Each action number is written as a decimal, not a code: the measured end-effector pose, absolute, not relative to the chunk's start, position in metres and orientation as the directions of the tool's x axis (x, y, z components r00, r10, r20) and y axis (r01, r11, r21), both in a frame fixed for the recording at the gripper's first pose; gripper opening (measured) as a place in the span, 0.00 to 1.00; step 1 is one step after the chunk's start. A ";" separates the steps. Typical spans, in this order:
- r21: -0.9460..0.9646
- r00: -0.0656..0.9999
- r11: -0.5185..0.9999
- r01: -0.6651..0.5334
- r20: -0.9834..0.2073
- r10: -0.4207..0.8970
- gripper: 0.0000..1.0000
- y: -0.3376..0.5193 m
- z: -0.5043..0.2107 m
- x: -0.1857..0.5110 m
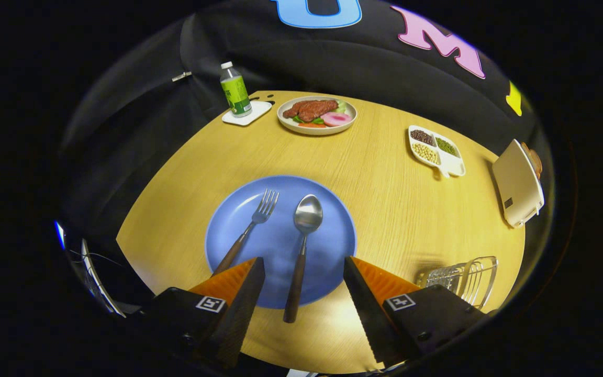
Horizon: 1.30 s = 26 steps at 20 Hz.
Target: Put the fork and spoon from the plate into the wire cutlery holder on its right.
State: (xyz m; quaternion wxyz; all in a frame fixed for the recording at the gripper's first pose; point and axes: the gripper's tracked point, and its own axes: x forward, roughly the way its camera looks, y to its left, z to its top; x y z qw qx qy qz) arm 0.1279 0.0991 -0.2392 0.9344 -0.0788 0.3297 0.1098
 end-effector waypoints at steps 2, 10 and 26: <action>-0.058 0.739 0.966 -0.252 -0.656 0.153 0.91 0.102 -0.251 0.133; -0.051 0.653 0.967 -0.250 -0.746 0.130 0.46 0.110 -0.289 0.135; 0.147 0.606 0.963 -0.226 -0.753 0.257 0.08 0.064 -0.225 0.094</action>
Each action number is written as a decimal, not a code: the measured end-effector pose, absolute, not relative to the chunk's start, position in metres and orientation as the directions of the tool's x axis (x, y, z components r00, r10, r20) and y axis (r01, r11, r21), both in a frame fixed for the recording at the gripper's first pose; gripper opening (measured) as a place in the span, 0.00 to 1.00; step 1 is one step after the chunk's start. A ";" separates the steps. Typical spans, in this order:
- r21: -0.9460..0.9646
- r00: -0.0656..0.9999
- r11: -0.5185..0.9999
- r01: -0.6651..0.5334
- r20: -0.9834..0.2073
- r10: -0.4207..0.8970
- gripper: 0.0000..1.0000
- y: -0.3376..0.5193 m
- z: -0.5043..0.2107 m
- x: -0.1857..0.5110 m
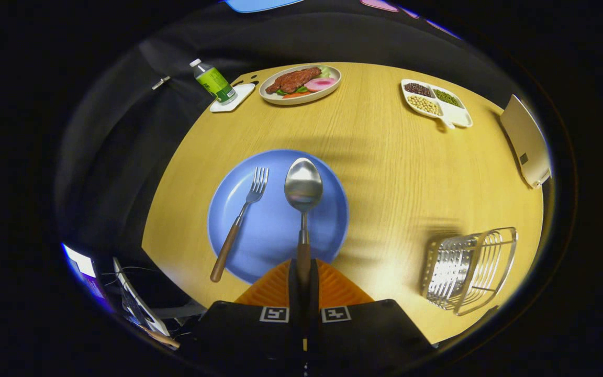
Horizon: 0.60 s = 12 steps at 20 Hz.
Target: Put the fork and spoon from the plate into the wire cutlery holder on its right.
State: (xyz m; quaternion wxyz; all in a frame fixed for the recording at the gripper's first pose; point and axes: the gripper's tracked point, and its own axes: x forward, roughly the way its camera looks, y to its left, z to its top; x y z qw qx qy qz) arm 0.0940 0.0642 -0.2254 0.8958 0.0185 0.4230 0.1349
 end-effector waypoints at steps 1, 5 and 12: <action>0.154 0.601 0.962 -0.227 -0.755 0.263 0.08 0.054 -0.217 0.086; 0.108 0.574 0.962 -0.249 -0.784 0.237 0.08 -0.001 -0.190 0.053; -0.063 0.461 0.933 -0.354 -0.880 0.116 0.08 -0.091 -0.164 0.010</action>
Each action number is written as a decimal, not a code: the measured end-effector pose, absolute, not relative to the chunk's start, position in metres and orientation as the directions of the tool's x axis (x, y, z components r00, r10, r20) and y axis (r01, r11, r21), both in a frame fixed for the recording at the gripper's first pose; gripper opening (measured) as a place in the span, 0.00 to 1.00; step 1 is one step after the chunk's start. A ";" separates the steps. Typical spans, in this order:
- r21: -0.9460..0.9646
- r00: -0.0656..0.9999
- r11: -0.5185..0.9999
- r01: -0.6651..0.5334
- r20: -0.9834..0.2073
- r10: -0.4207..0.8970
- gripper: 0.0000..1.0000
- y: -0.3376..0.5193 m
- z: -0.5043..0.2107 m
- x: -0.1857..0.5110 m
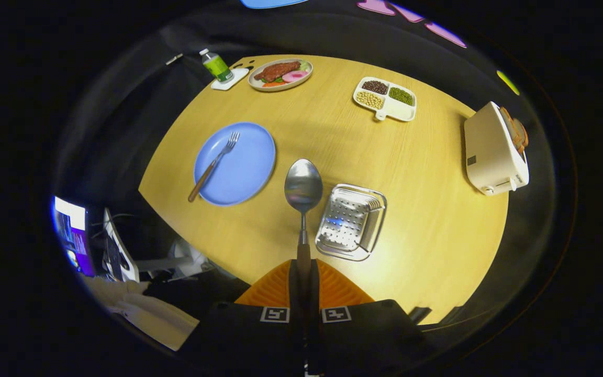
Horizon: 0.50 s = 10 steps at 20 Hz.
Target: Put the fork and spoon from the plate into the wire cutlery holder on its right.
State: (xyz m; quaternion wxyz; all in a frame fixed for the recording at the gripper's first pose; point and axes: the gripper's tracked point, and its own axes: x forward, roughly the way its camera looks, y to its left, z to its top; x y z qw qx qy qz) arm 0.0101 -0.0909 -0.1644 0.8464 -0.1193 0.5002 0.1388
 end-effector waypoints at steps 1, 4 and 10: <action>-0.087 0.444 0.926 -0.367 -0.891 0.092 0.08 -0.102 -0.162 0.008; -0.122 0.383 0.909 -0.399 -0.923 0.044 0.08 -0.125 -0.161 0.003; -0.140 0.227 0.890 -0.434 -0.973 -0.043 0.08 -0.153 -0.174 0.006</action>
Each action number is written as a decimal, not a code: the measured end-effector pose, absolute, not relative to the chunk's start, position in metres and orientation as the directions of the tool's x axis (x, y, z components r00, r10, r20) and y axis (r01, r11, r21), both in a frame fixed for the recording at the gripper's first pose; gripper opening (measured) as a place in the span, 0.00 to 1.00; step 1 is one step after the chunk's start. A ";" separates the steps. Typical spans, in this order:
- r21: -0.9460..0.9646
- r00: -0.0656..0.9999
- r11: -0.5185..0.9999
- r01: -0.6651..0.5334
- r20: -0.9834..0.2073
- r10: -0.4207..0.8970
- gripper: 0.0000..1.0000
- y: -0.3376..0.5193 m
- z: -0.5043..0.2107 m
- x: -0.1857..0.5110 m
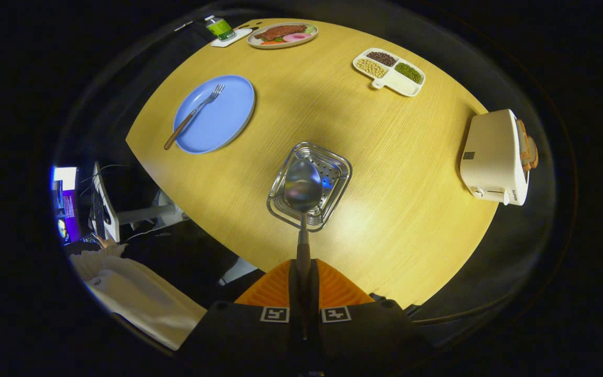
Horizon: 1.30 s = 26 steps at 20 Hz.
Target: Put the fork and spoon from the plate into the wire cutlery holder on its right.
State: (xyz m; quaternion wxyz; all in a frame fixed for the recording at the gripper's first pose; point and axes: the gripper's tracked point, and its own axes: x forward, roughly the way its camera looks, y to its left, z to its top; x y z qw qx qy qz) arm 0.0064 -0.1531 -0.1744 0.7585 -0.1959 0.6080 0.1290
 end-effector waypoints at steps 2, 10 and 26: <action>-0.147 0.182 0.884 -0.444 -0.981 -0.071 0.08 -0.157 -0.176 0.009; -0.114 0.070 0.897 -0.428 -0.993 -0.092 0.09 -0.154 -0.196 0.034; 0.073 0.244 0.914 -0.398 -0.952 0.182 0.97 -0.096 -0.144 0.031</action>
